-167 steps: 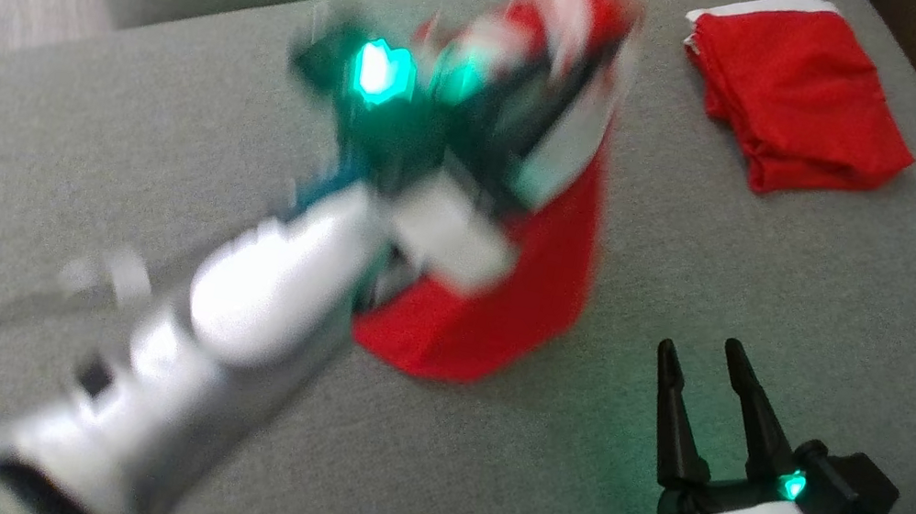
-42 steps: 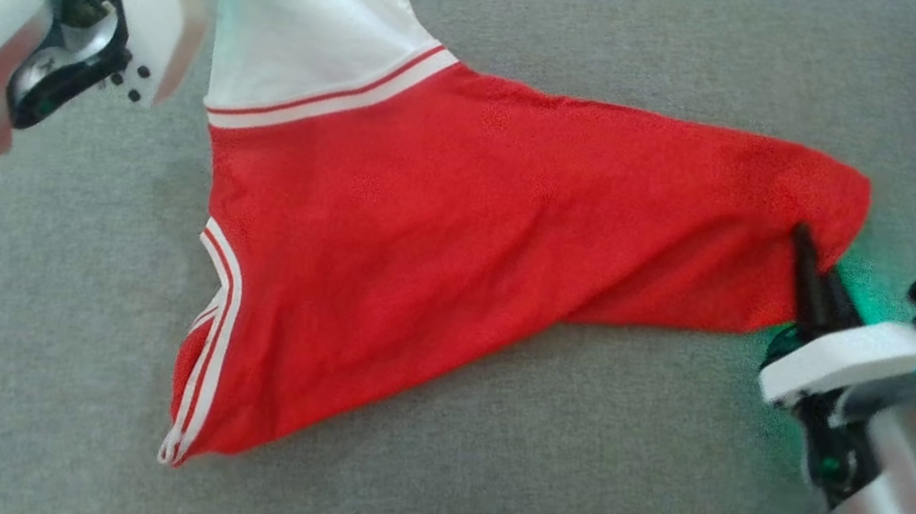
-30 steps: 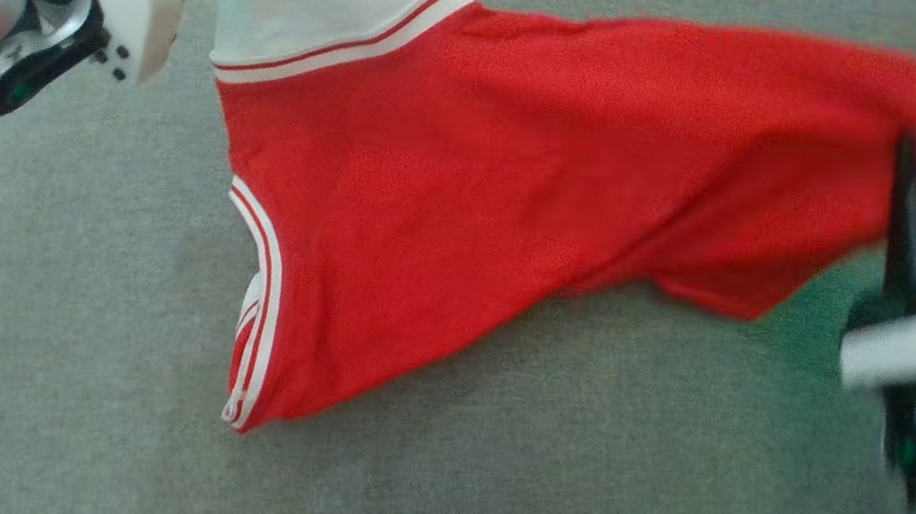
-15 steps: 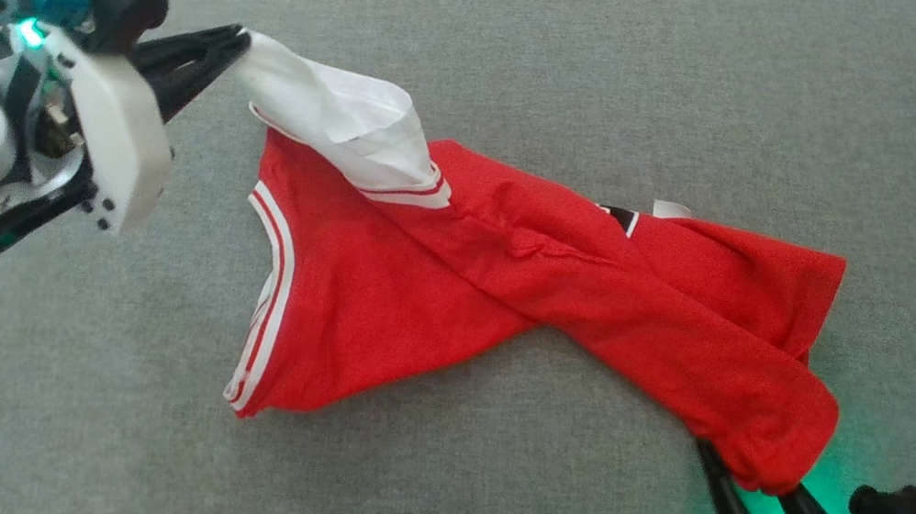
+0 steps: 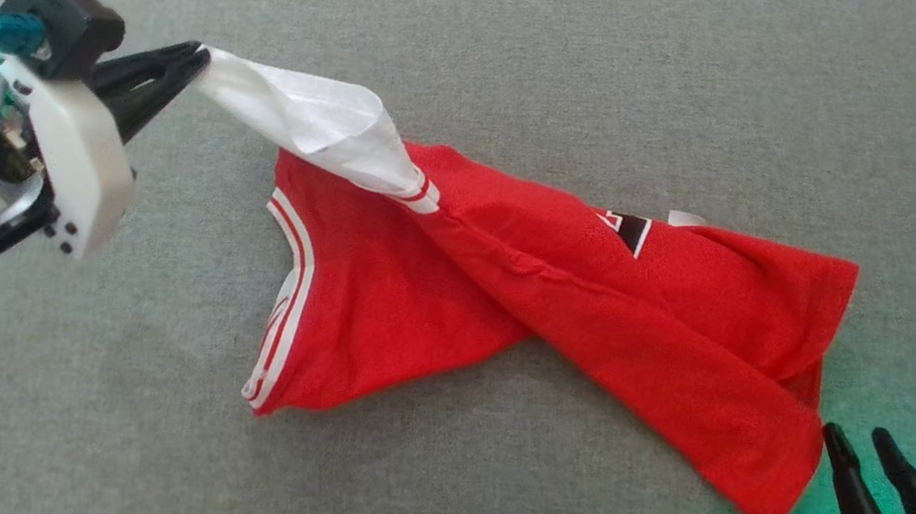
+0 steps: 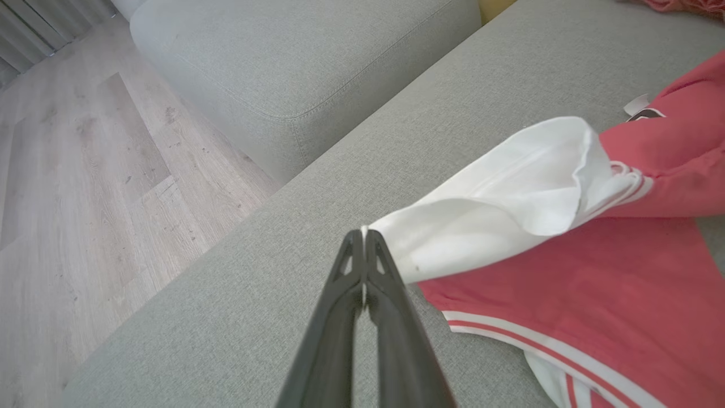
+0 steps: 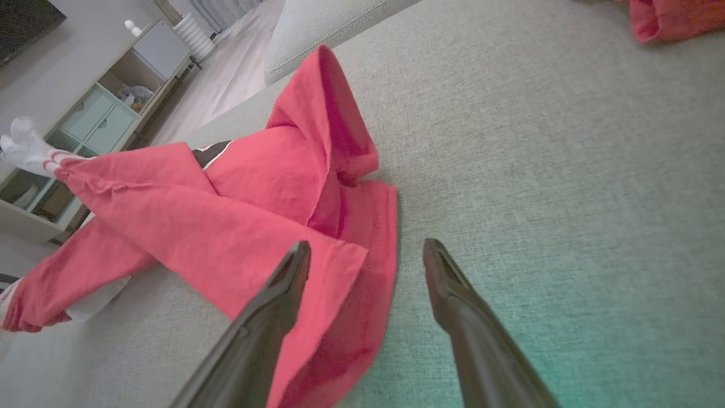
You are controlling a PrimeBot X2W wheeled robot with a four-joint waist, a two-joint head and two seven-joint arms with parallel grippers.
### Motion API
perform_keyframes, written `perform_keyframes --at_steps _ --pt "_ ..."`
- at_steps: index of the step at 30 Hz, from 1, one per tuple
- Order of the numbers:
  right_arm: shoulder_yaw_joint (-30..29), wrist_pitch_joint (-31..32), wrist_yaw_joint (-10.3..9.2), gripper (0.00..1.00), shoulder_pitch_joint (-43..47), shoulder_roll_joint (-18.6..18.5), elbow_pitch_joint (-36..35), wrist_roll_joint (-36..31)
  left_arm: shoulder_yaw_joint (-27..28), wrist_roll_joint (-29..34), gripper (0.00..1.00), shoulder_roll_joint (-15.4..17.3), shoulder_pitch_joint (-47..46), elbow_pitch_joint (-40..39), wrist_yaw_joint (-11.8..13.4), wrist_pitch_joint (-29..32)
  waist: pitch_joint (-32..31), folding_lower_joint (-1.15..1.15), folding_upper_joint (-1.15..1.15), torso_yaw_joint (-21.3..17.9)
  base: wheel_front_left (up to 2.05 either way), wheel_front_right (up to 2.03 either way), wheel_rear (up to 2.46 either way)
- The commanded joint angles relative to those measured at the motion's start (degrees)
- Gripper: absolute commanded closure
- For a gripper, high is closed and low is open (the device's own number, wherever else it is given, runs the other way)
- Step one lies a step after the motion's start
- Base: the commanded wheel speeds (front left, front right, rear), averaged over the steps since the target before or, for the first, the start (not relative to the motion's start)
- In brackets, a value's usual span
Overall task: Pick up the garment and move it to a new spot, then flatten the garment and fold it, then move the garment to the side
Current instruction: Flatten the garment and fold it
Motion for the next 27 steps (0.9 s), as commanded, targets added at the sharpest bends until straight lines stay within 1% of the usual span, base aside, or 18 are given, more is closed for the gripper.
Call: perform_keyframes --at_steps 1,4,8,9,12,17,20,22,24,26,27 --pt "0.82 0.16 -0.04 0.00 -1.30 -2.71 -1.24 0.68 3.13 -0.20 1.00 2.75 -1.69 -0.86 0.55 -0.24 0.09 0.00 0.00 0.21 0.00 0.00 0.00" --pt "3.13 1.32 -0.04 0.00 -2.64 -3.10 -1.00 2.76 3.03 -0.20 1.00 2.62 -1.64 -1.25 0.60 0.11 0.18 0.00 0.00 0.86 0.00 0.00 0.00" --pt "6.41 1.90 -0.04 0.00 -3.58 -3.81 -1.00 3.58 2.91 -0.10 1.00 2.31 -1.55 -1.55 0.62 0.36 0.11 0.00 0.00 1.52 0.00 0.00 0.00" --pt "6.89 1.38 -0.04 0.28 -3.76 -4.05 -0.86 3.32 2.89 -0.09 1.00 2.29 -1.51 -1.62 0.65 0.40 0.04 0.00 0.00 1.60 0.00 0.00 0.00" --pt "8.12 -0.59 -0.04 1.00 -4.09 -4.43 -0.36 2.80 2.81 -0.02 1.00 2.38 -1.23 -1.64 0.70 0.40 -0.31 0.00 0.00 1.72 0.00 0.00 0.00" --pt "9.56 -3.50 -0.04 1.00 -5.74 -5.92 0.67 1.66 2.80 0.52 1.00 2.61 -0.88 -1.62 0.80 -0.67 -1.14 0.00 0.00 1.41 0.00 0.00 0.00" --pt "8.47 -5.51 -0.04 1.00 -7.85 -7.17 1.71 -0.31 3.31 1.51 1.00 2.37 -1.36 -1.66 1.03 -2.50 -1.41 0.00 0.00 1.11 0.00 0.00 0.00" --pt "5.54 -6.73 -0.04 1.00 -9.78 -7.34 2.64 -2.44 3.94 2.61 1.00 2.08 -1.91 -1.56 1.57 -4.41 -1.40 0.00 0.00 0.85 0.00 0.00 0.00" --pt "1.37 -7.24 -0.04 1.00 -11.34 -6.87 2.63 -4.75 4.47 3.51 1.00 1.77 -2.28 -1.27 2.18 -6.12 -1.31 0.00 0.00 0.56 0.00 0.00 0.00" --pt "-2.08 -7.34 -0.04 1.00 -11.31 -5.85 0.34 -6.41 4.88 3.79 1.00 1.39 -2.38 -1.11 2.50 -7.38 -1.12 0.00 0.00 0.46 0.00 0.00 0.00" --pt "-2.65 -7.35 -0.04 1.00 -10.36 -5.74 -1.05 -7.11 4.93 3.54 1.00 1.16 -2.24 -1.10 2.42 -7.64 -0.99 0.00 0.00 0.50 0.00 0.00 0.00"
